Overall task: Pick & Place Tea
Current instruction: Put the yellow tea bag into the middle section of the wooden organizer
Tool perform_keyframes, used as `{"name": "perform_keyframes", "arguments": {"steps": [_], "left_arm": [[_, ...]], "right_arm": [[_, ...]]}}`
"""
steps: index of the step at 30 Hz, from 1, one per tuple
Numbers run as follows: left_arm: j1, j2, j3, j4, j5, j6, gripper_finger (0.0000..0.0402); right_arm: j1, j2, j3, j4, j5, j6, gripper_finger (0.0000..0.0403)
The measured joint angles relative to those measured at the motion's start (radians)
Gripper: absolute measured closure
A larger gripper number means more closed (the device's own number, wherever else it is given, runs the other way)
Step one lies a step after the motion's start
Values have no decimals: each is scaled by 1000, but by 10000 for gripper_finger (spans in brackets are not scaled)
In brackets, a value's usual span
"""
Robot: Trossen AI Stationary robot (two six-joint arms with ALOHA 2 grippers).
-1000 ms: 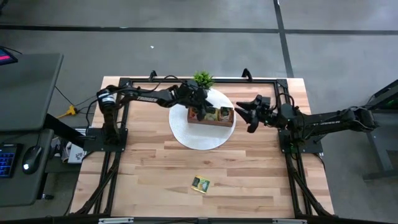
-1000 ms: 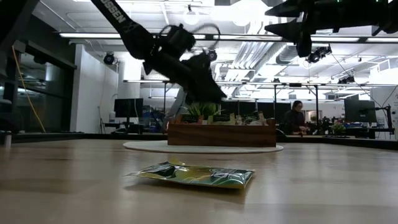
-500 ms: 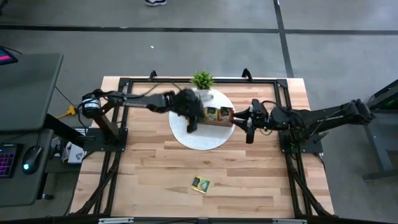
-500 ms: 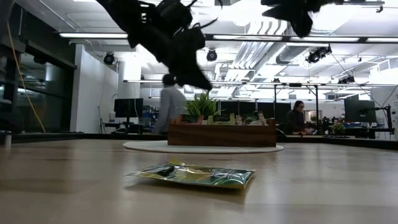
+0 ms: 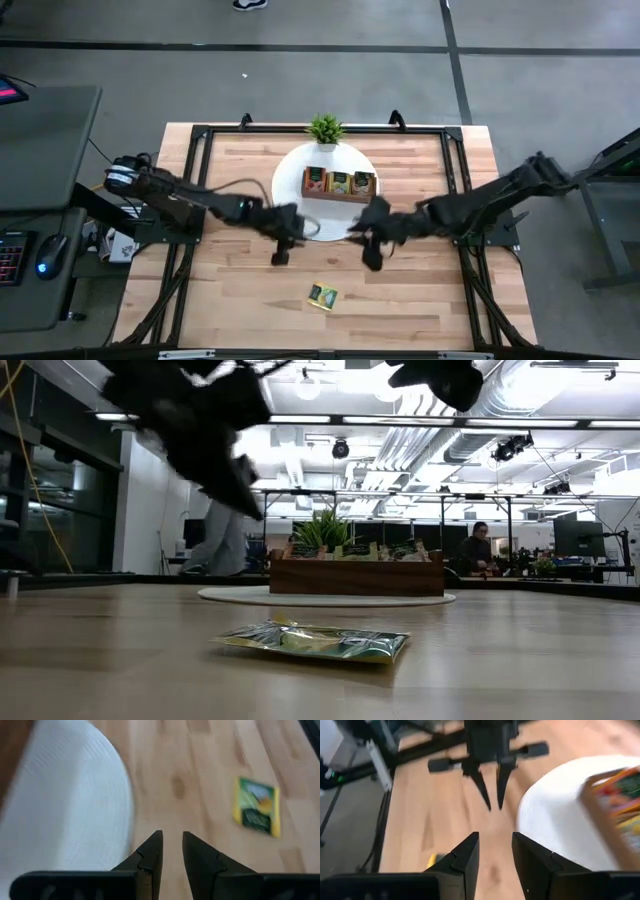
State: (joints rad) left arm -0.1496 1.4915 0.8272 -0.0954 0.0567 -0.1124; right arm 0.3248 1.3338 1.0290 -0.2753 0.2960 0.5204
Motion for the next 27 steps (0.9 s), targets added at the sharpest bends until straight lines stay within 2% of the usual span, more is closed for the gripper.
{"name": "perform_keyframes", "arguments": {"steps": [4,11,16,22,27], "left_arm": [[-138,-27,-42,-8,-88,-78,331],[-334,-24,-52,49,-254,-150,331],[-397,13,-51,139,-308,-160,331],[-431,94,-51,194,-309,-214,331],[-426,173,-51,274,-292,-237,331]], "right_arm": [[80,131,88,-25,0,69,315],[196,297,170,-34,30,243,394],[255,380,170,13,54,446,397],[302,481,171,73,57,533,401],[296,550,172,122,23,531,402]]}}
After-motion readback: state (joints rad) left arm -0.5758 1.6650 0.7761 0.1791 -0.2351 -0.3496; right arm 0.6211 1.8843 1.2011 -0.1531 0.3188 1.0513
